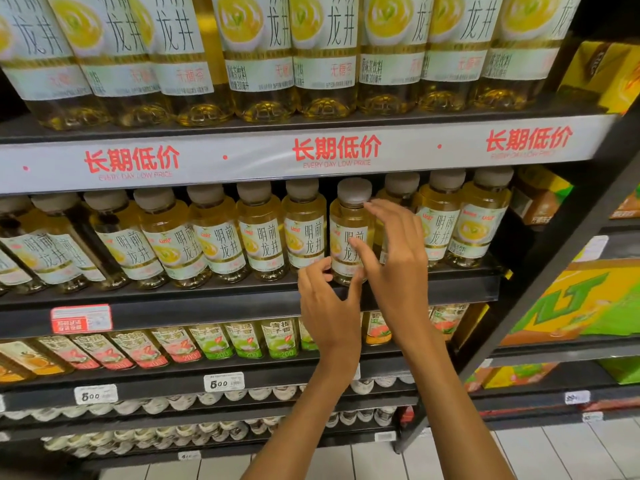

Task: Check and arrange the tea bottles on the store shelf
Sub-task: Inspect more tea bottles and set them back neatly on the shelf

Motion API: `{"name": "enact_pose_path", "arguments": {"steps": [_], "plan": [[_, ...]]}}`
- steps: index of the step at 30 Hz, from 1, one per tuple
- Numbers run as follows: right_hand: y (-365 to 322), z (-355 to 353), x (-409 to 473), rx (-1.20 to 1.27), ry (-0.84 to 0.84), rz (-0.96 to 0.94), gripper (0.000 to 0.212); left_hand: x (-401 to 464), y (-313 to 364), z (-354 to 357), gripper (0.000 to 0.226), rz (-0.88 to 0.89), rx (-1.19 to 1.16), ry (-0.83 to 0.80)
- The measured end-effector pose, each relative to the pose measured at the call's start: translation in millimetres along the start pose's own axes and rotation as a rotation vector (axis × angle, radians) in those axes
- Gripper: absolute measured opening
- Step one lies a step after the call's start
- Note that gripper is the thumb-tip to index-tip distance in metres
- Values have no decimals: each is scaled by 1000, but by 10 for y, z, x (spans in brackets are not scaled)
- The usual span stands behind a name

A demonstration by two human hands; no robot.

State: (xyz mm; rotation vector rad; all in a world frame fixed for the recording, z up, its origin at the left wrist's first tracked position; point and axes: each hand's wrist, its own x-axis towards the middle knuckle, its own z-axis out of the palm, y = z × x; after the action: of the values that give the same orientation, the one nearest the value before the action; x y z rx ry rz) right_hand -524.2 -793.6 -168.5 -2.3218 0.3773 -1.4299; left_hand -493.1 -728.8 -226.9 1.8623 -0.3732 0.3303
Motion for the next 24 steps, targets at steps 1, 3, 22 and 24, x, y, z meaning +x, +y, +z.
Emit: {"name": "enact_pose_path", "arguments": {"steps": [1, 3, 22, 24], "plan": [[10, 9, 10, -17, 7, -3, 41, -7, 1, 16, 41, -2, 6, -2], [24, 28, 27, -32, 20, -6, 35, -22, -2, 38, 41, 1, 21, -10], [-556, 459, 331, -288, -170, -75, 27, 146, -264, -414, 43, 56, 7, -2], [-565, 494, 320, -319, -239, -46, 33, 163, -289, -435, 48, 50, 3, -43]]}}
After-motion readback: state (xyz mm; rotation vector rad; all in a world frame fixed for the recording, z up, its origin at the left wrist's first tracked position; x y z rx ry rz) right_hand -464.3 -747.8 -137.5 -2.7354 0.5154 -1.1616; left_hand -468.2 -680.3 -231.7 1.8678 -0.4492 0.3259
